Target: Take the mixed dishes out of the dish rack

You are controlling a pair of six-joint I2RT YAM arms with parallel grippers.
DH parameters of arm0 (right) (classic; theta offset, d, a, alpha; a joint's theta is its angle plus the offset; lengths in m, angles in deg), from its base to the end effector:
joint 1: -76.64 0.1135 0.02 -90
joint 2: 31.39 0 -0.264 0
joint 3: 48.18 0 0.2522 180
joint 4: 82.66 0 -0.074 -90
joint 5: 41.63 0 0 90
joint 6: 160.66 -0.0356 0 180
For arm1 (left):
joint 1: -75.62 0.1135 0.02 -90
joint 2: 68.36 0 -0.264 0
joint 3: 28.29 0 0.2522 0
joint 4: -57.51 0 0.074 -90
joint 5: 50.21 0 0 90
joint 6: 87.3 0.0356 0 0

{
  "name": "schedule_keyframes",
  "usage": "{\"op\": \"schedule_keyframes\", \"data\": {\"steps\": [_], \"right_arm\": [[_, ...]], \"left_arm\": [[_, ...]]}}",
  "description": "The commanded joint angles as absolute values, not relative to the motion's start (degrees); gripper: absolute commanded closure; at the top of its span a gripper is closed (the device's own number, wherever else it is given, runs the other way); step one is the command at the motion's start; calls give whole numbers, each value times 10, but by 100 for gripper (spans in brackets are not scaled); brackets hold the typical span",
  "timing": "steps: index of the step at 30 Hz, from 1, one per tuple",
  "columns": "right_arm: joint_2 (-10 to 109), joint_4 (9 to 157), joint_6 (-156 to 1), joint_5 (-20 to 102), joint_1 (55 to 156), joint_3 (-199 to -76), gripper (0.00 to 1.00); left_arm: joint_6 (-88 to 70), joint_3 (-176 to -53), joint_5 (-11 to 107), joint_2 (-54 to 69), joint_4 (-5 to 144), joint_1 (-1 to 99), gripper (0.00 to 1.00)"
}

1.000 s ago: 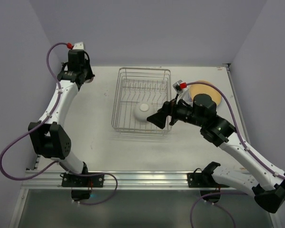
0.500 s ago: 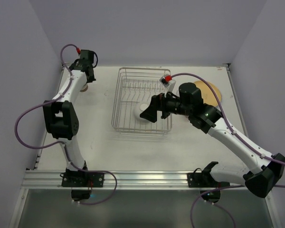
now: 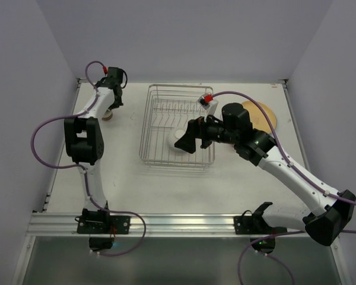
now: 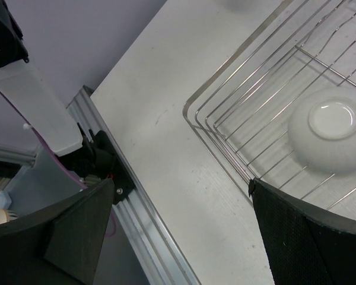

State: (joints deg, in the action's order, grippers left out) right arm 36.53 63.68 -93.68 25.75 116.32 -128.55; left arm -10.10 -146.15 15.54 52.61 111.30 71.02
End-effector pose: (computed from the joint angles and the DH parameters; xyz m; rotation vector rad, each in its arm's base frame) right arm 0.1965 0.1808 0.3738 -0.5768 1.9951 1.0843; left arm 0.4655 -0.0228 0.2370 -0.3353 2.4630 0.4153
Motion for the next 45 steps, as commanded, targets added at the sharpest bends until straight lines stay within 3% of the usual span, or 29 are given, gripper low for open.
{"op": "schedule_keyframes", "data": {"steps": [1, 4, 6, 13, 19, 27, 32, 35, 36, 38, 39, 45], "right_arm": [[369, 642, -933, 254, 1162, -1288, 1], [371, 644, -932, 259, 1162, -1289, 1], [374, 644, -931, 260, 1162, -1291, 1], [383, 644, -932, 257, 1161, -1295, 1], [384, 645, -935, 258, 1161, -1291, 1], [385, 644, -937, 264, 1160, -1293, 1], [397, 642, -940, 270, 1160, -1303, 1], [412, 638, -945, 281, 1158, -1313, 1], [421, 633, -946, 288, 1158, -1317, 1], [431, 627, -947, 296, 1158, -1328, 1], [441, 622, -948, 299, 1158, -1330, 1], [464, 620, -951, 321, 1155, -1335, 1]], "left_arm": [[-86, -1499, 152, 543, 1119, 714, 100], [-85, -1503, 154, 549, 1120, 714, 98], [-83, -1502, 157, 548, 1118, 714, 89], [-81, -1509, 174, 560, 1121, 714, 88], [-80, -1514, 180, 563, 1131, 714, 72], [-87, -1511, 184, 546, 1124, 714, 66], [-93, -1504, 211, 507, 1104, 714, 52], [-102, -1499, 226, 482, 1097, 714, 37], [-104, -1487, 231, 463, 1092, 714, 24], [-112, -1467, 233, 436, 1071, 713, 13], [-114, -1444, 237, 408, 1061, 713, 1], [-139, -1365, 282, 310, 1001, 713, 0]]}}
